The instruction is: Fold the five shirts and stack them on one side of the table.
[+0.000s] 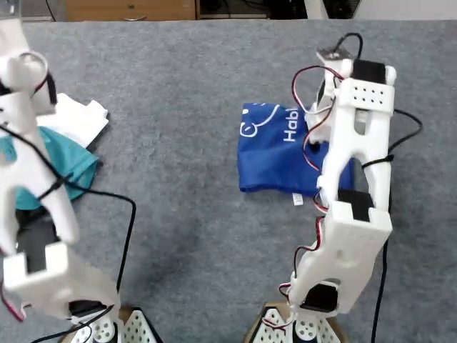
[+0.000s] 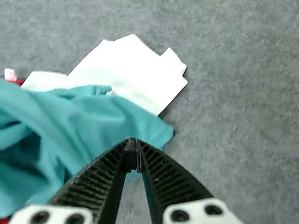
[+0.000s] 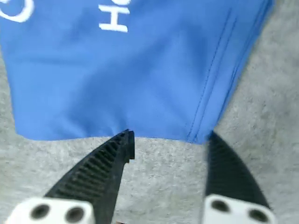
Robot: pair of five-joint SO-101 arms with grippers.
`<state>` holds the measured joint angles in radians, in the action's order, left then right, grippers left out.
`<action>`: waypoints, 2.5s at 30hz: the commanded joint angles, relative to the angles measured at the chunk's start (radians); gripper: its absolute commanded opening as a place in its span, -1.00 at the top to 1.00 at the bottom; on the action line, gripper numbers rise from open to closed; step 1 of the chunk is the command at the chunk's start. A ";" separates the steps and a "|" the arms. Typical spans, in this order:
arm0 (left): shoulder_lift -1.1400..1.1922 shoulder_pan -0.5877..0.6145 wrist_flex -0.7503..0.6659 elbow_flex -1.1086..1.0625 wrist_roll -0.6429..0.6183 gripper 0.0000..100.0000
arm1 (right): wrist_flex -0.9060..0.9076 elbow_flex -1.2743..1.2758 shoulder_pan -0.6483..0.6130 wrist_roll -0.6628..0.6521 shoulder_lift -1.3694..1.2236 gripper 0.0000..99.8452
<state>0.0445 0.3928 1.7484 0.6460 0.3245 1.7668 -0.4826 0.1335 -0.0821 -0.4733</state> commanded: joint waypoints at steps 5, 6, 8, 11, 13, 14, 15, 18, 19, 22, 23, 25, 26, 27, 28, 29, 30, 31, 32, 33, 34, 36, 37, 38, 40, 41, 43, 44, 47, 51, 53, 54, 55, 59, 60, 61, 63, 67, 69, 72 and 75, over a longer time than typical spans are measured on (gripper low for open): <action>-0.200 0.071 0.009 -0.258 0.048 0.96 | -0.046 0.007 0.042 0.083 -0.114 0.37; -0.211 0.071 0.009 -0.275 0.048 0.96 | -0.055 0.005 0.044 0.084 -0.133 0.37; -0.231 0.071 0.009 -0.296 0.048 0.96 | -0.075 -0.002 0.047 0.084 -0.162 0.38; -0.251 0.068 0.009 -0.302 0.046 0.96 | -0.084 -0.036 0.048 0.086 -0.206 0.38; -0.257 0.068 0.009 -0.302 0.046 0.96 | -0.086 -0.070 0.048 0.086 -0.239 0.38; -0.257 0.069 0.009 -0.302 0.046 0.96 | -0.086 -0.088 0.048 0.086 -0.257 0.38; -0.257 0.069 0.009 -0.302 0.046 0.96 | -0.084 -0.105 0.051 0.086 -0.275 0.38; -0.259 0.071 0.009 -0.302 0.046 0.96 | -0.077 -0.163 0.059 0.087 -0.331 0.38; -0.259 0.072 0.009 -0.302 0.046 0.96 | -0.077 -0.173 0.067 0.087 -0.346 0.38; -0.259 0.072 0.009 -0.302 0.046 0.96 | -0.071 -0.188 0.085 0.087 -0.392 0.38; -0.259 0.072 0.009 -0.302 0.046 0.96 | -0.055 -0.193 0.088 0.086 -0.407 0.38; -0.259 0.072 0.009 -0.304 0.044 0.96 | -0.037 -0.193 0.088 0.081 -0.435 0.38; -0.259 0.072 0.009 -0.304 0.044 0.96 | -0.026 -0.193 0.088 0.080 -0.449 0.38; -0.259 0.072 0.009 -0.304 0.043 0.96 | -0.017 -0.193 0.087 0.080 -0.460 0.38; -0.259 0.072 0.009 -0.304 0.043 0.96 | -0.011 -0.193 0.087 0.078 -0.469 0.40; -0.259 0.072 0.009 -0.304 0.043 0.96 | -0.006 -0.197 0.085 0.078 -0.478 0.44; -0.259 0.072 0.009 -0.304 0.043 0.96 | -0.006 -0.203 0.085 0.078 -0.486 0.52; -0.259 0.072 0.009 -0.304 0.043 0.96 | -0.006 -0.211 0.085 0.077 -0.490 0.62; -0.259 0.072 0.009 -0.304 0.043 0.96 | -0.006 -0.220 0.084 0.077 -0.493 0.73; -0.259 0.072 0.009 -0.304 0.043 0.96 | -0.006 -0.229 0.084 0.077 -0.495 0.84; -0.259 0.072 0.009 -0.304 0.043 0.96 | -0.005 -0.236 0.084 0.077 -0.492 0.96; -0.259 0.071 0.009 -0.304 0.043 0.96 | 0.012 -0.257 0.088 0.077 -0.490 0.97; -0.259 0.071 0.009 -0.304 0.043 0.96 | 0.018 -0.269 0.090 0.077 -0.490 0.97; -0.259 0.069 0.009 -0.304 0.043 0.96 | 0.018 -0.278 0.093 0.075 -0.489 1.00; -0.259 0.066 0.009 -0.304 0.043 0.96 | 0.020 -0.291 0.108 0.041 -0.478 1.00; -0.259 0.066 0.009 -0.304 0.043 0.96 | 0.020 -0.291 0.114 0.025 -0.464 1.00; -0.259 0.064 0.009 -0.304 0.043 0.96 | 0.020 -0.283 0.134 -0.011 -0.420 1.00; -0.259 0.066 0.009 -0.304 0.043 0.96 | 0.020 -0.274 0.147 -0.032 -0.394 1.00; -0.259 0.068 0.009 -0.304 0.043 0.96 | 0.020 -0.240 0.194 -0.144 -0.305 1.00; -0.259 0.064 0.009 -0.304 0.043 0.96 | 0.018 -0.229 0.265 -0.339 -0.228 1.00; -0.259 0.063 0.009 -0.304 0.043 0.96 | 0.017 -0.234 0.302 -0.439 -0.216 1.00; -0.259 0.063 0.009 -0.304 0.041 0.96 | 0.017 -0.234 0.318 -0.486 -0.213 1.00; -0.259 0.063 0.009 -0.304 0.041 0.96 | 0.015 -0.236 0.335 -0.534 -0.213 1.00; -0.259 0.068 0.009 -0.304 0.041 0.96 | -0.037 -0.259 0.435 -0.663 -0.216 1.00; -0.259 0.069 0.009 -0.304 0.041 0.96 | -0.072 -0.263 0.461 -0.675 -0.216 1.00; -0.259 0.069 0.009 -0.304 0.041 0.96 | -0.114 -0.265 0.489 -0.680 -0.217 1.00; -0.259 0.071 0.009 -0.304 0.043 0.96 | -0.189 -0.260 0.536 -0.680 -0.217 1.00; -0.259 0.071 0.009 -0.304 0.043 0.96 | -0.284 -0.266 0.611 -0.681 -0.236 1.00; -0.259 0.071 0.009 -0.304 0.043 0.96 | -0.319 -0.268 0.648 -0.680 -0.252 1.00; -0.259 0.071 0.009 -0.304 0.043 0.96 | -0.367 -0.268 0.708 -0.680 -0.278 1.00; -0.260 0.071 0.009 -0.304 0.041 0.96 | -0.414 -0.268 0.751 -0.680 -0.298 1.00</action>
<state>-0.1765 0.4526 1.7484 0.3376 0.3613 1.4047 -0.7112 0.8332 -0.7526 -0.7772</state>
